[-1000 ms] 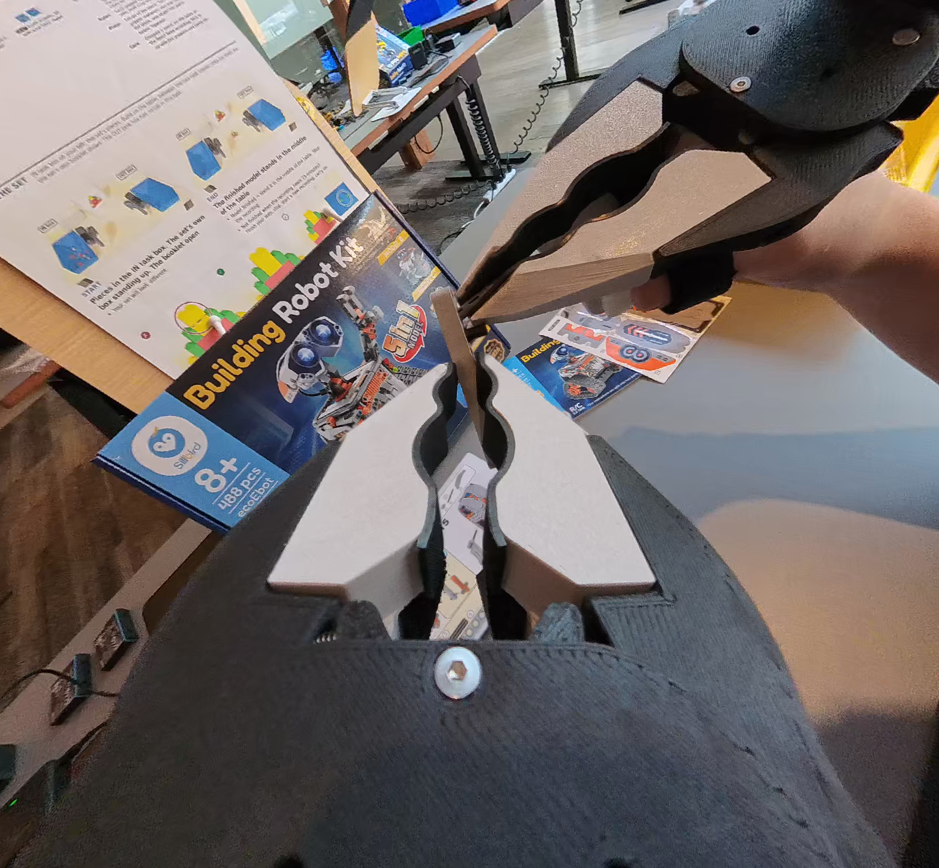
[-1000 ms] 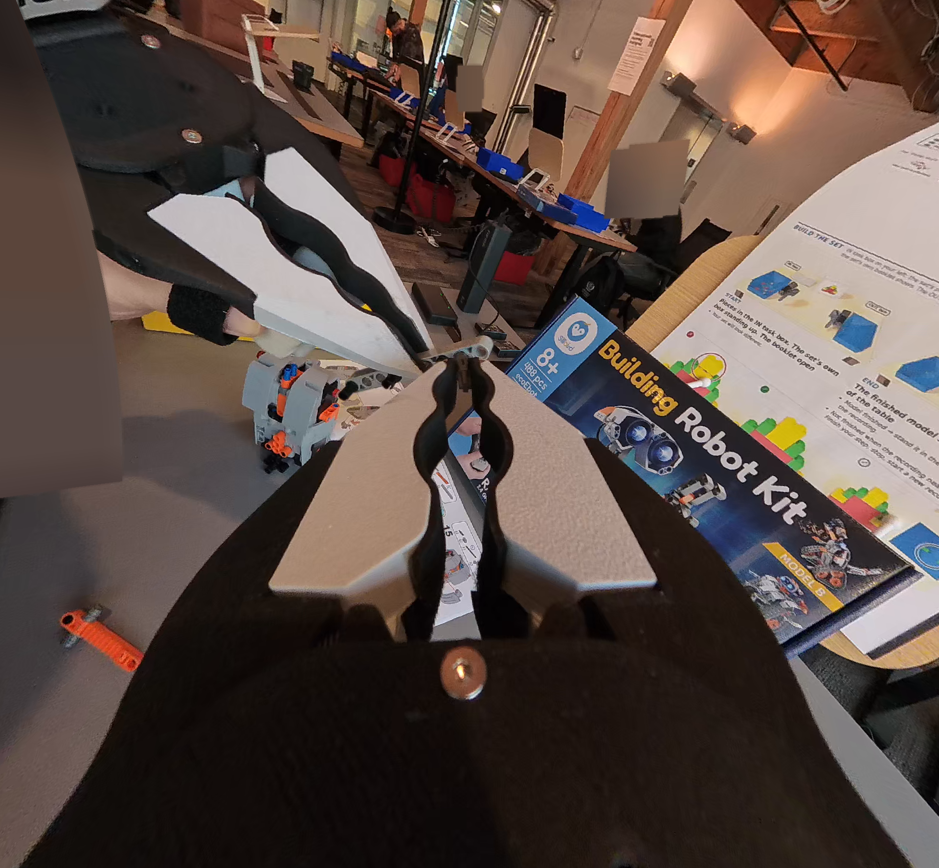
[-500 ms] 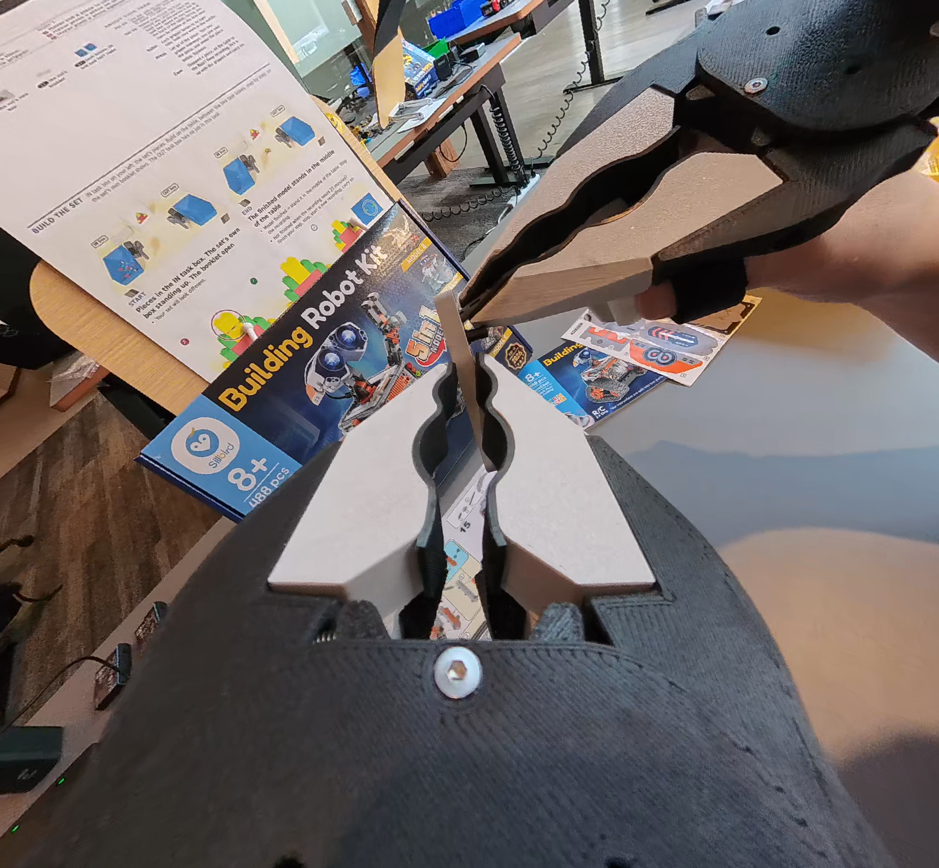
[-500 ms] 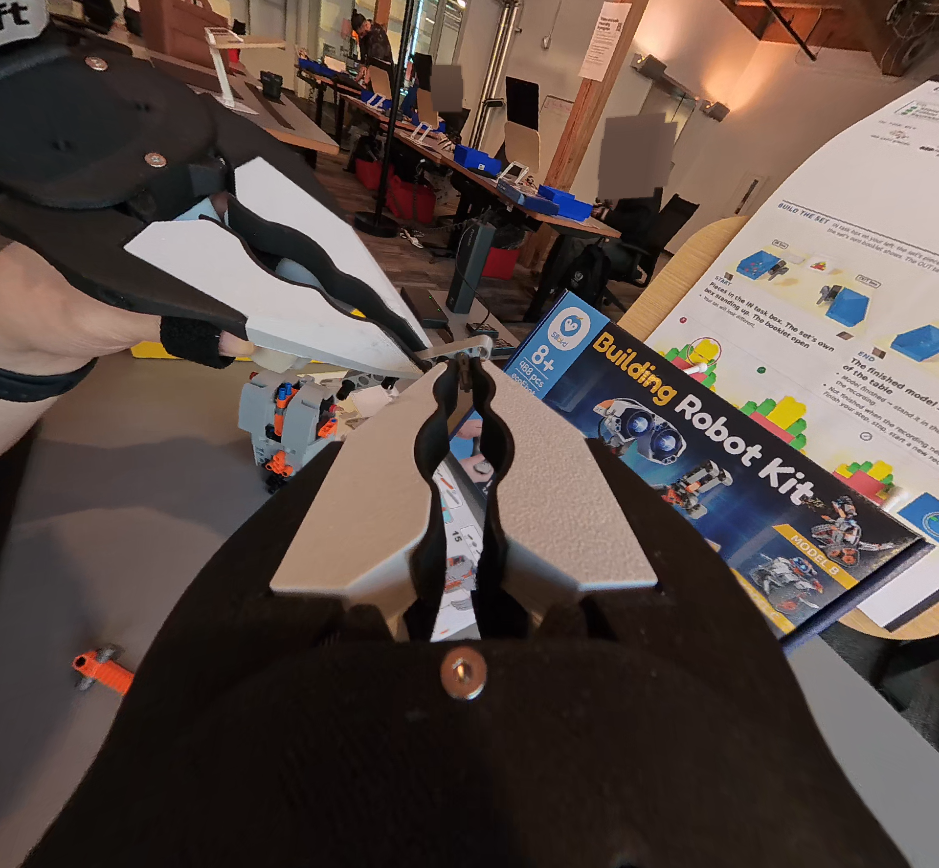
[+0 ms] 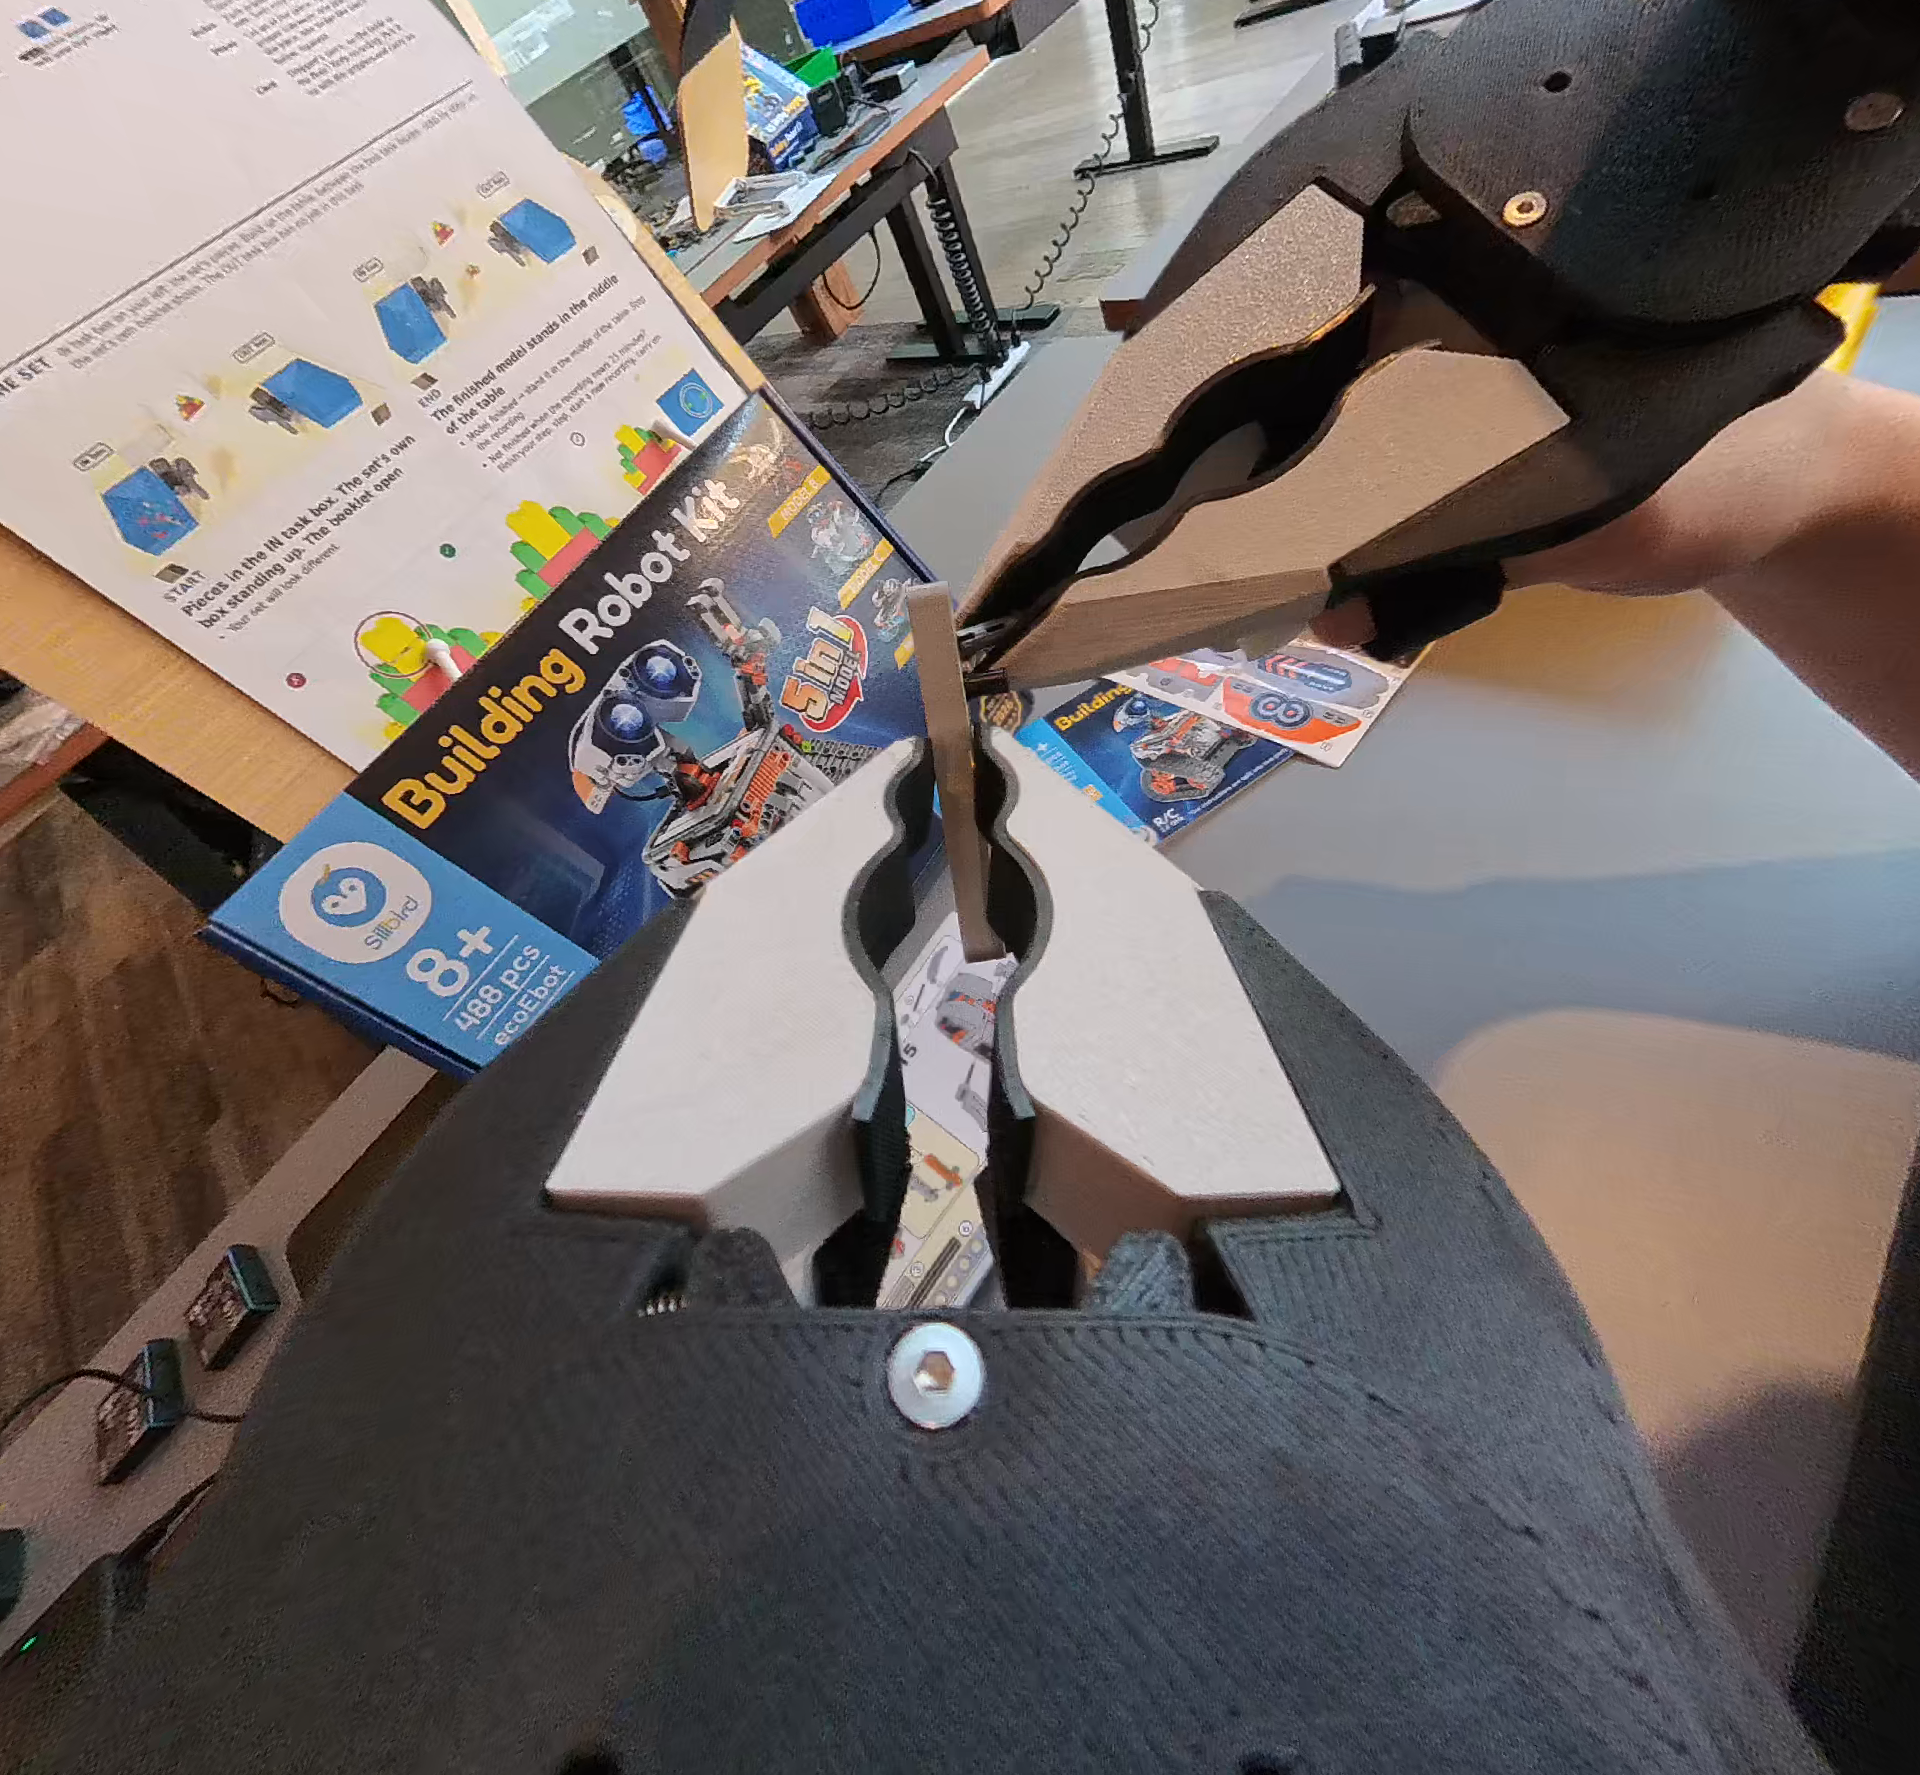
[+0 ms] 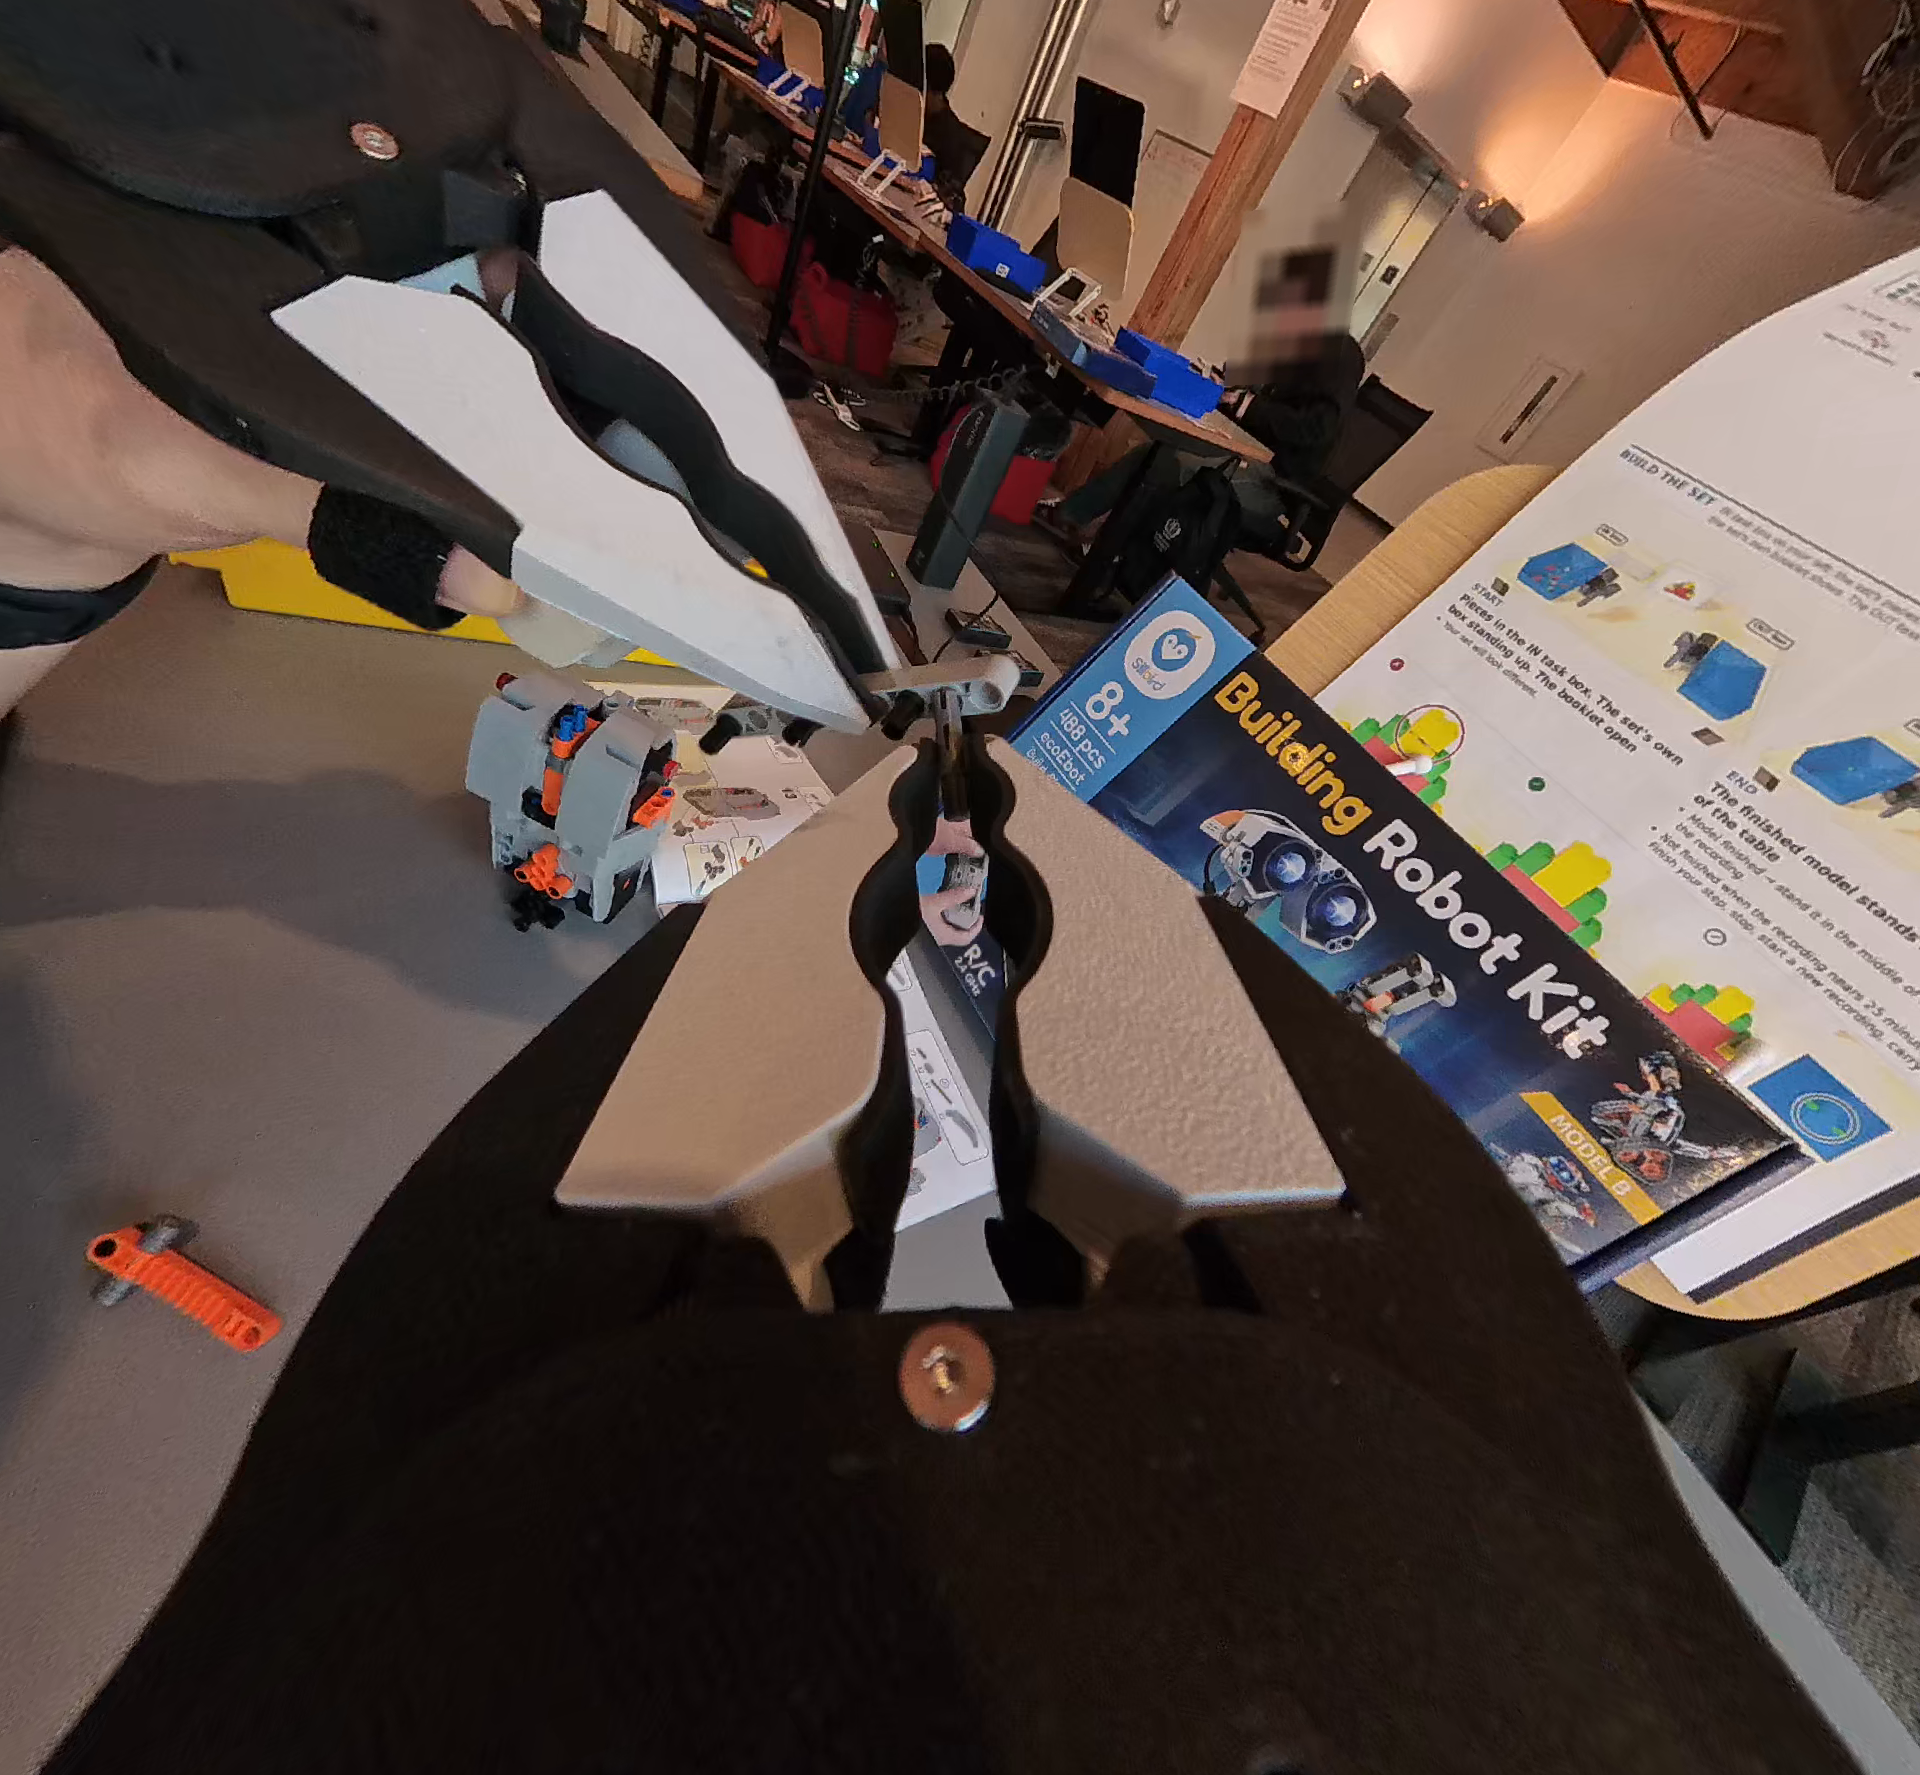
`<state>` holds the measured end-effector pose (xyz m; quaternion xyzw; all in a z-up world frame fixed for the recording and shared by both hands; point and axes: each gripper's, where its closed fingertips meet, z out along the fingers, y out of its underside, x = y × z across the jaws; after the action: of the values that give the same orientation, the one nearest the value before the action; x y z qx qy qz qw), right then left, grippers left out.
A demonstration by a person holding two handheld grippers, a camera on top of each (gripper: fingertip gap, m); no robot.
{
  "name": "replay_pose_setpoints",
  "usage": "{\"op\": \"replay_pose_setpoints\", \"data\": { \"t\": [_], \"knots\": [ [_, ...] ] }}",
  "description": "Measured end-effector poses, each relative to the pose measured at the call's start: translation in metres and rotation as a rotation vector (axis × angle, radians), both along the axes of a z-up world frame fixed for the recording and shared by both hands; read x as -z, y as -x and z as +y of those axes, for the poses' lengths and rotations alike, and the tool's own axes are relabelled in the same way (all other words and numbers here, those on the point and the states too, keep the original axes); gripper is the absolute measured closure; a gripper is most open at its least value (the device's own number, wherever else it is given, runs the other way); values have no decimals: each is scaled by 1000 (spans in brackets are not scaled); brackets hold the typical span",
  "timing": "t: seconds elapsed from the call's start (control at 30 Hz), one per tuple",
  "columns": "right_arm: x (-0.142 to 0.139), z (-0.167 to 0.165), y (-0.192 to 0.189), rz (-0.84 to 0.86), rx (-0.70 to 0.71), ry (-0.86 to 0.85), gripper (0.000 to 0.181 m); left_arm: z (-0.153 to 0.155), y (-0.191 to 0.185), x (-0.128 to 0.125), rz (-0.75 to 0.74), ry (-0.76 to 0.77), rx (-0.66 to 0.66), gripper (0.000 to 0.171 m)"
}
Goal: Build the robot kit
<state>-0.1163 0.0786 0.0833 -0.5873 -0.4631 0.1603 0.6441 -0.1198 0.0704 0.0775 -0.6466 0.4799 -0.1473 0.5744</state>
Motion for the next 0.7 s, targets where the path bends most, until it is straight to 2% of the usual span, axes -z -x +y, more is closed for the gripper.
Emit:
{"op": "replay_pose_setpoints", "data": {
  "t": [0.4, 0.47, 0.57, 0.7],
  "knots": [
    [12, 5, -2, -108, 64, 26, 178, 6, 3, 11, 75, -7, -43, 166],
    [22, 5, -4, -181, 72, 39, 178, 11, 10, 30, 145, 91, -86, 166],
    [39, 3, -11, -273, 62, 104, 178, 15, 18, 77, 241, 330, -136, 166],
    [50, 1, -25, -322, 54, 174, 177, 1, -4, 145, 327, 640, -25, 166]
  ]
}}
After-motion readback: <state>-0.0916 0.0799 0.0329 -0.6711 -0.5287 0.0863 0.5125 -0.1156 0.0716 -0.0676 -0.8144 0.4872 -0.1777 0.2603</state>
